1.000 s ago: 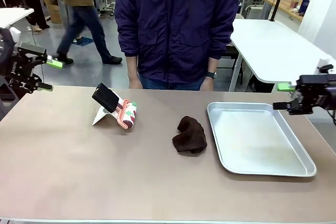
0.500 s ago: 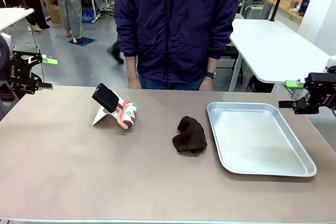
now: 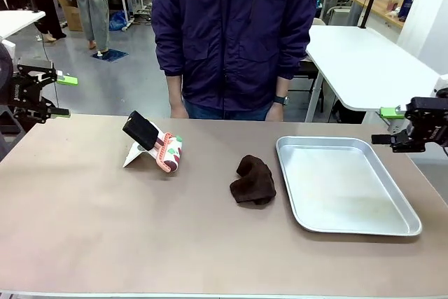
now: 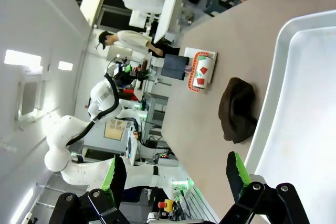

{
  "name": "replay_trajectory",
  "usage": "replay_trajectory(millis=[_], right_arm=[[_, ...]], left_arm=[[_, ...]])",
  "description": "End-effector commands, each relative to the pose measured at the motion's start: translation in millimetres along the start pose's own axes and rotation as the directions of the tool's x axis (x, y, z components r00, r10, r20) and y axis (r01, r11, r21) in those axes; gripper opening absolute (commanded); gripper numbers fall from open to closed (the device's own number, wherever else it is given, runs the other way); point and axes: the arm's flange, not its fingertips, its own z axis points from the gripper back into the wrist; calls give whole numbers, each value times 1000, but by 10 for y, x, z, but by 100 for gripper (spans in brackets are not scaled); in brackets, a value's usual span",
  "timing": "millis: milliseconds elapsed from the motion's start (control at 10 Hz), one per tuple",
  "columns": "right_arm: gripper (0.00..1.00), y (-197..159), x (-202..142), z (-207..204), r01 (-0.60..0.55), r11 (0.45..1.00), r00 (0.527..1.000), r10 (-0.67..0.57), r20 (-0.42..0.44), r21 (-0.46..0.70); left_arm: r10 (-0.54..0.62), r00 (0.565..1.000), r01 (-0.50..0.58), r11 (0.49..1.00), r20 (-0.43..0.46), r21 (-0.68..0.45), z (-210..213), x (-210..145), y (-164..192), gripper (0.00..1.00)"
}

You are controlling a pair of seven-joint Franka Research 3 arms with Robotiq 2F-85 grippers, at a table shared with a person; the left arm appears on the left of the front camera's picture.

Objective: Clean the surface of the table.
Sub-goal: Return the Lint Roller and towel to their original positions.

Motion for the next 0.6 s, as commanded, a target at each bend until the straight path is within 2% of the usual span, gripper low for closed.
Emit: replay_trajectory(millis=[0,500], right_arm=[[100,11,-4,4,1,1000,1000,-1,-5,0],[100,11,-4,4,1,1000,1000,-1,-5,0]], left_arm=[[12,1000,-12,1000,-6,16,18,-20,-14,100],[12,1000,-12,1000,-6,16,18,-20,-14,100]])
